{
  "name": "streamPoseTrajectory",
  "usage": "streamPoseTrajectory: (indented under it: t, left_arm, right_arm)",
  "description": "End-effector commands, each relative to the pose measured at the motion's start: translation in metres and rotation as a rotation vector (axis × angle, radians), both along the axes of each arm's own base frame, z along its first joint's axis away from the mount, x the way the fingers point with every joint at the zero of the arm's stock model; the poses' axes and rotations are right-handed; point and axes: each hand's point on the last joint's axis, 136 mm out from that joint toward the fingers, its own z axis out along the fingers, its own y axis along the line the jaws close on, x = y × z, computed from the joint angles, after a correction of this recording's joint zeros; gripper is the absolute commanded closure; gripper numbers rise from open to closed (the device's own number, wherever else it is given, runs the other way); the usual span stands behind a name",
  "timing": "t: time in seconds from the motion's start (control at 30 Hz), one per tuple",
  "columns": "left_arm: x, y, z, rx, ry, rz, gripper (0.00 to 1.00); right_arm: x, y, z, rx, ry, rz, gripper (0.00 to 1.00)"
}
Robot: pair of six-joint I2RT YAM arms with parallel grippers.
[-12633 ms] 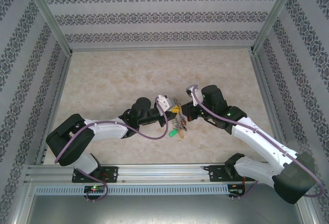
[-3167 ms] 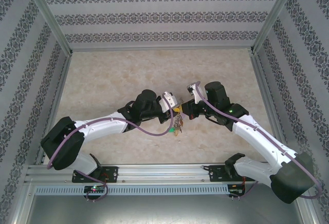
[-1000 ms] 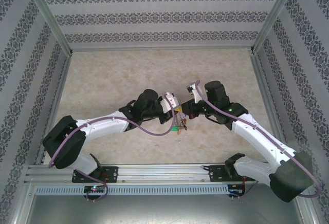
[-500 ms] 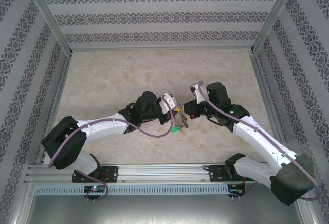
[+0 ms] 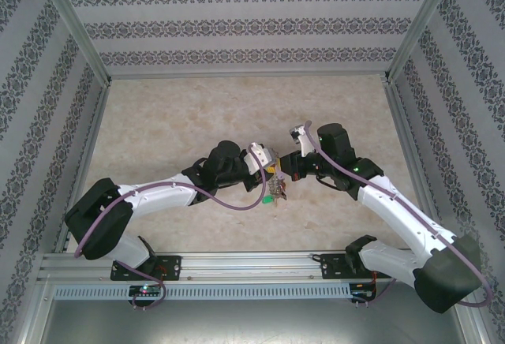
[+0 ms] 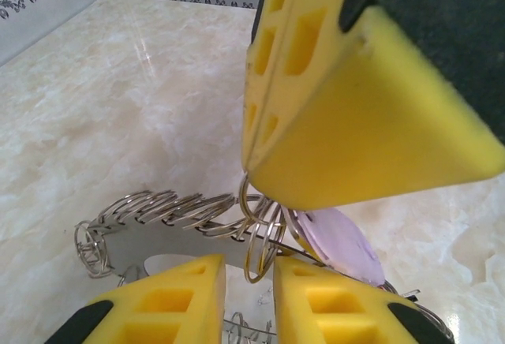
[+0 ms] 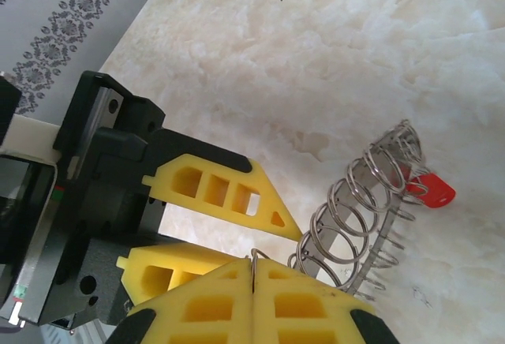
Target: Put the keys on the keyring
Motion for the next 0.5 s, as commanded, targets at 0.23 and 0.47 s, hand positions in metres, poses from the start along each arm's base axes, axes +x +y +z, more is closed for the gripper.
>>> streamPoseTrajectory:
  t: [0.23,0.47]
  left_arm:
    - [-0.0005,-0.0001,0.012,-0.01,-0.034,-0.004,0.73]
    - [-0.0004,-0.0009,0.0151,-0.009,-0.045,-0.011,0.72]
  right_arm:
    - [0.0018,0.0134,0.0262,0.051,-0.073,0.072,1.0]
    - [0.0009,0.0146,0.0261,0.048,-0.074,0.085,1.0]
